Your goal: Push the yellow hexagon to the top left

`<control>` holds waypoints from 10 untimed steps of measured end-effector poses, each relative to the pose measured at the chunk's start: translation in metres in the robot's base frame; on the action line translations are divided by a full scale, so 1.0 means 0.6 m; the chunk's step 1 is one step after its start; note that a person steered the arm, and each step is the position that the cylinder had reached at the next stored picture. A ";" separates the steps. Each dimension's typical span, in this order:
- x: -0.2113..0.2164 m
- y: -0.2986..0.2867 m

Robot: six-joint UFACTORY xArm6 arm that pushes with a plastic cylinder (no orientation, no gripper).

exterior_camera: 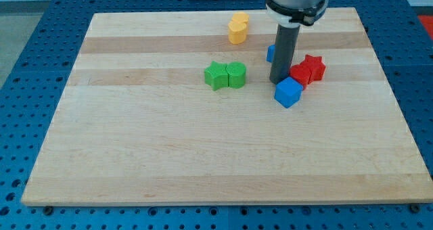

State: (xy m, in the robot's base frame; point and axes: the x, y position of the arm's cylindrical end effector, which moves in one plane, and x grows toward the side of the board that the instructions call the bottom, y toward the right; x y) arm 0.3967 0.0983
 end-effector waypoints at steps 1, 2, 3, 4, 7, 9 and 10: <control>-0.025 -0.002; -0.038 -0.023; -0.053 -0.055; -0.074 -0.068; -0.186 -0.045; -0.250 -0.021; -0.250 -0.062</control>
State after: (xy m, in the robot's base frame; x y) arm 0.2465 0.0609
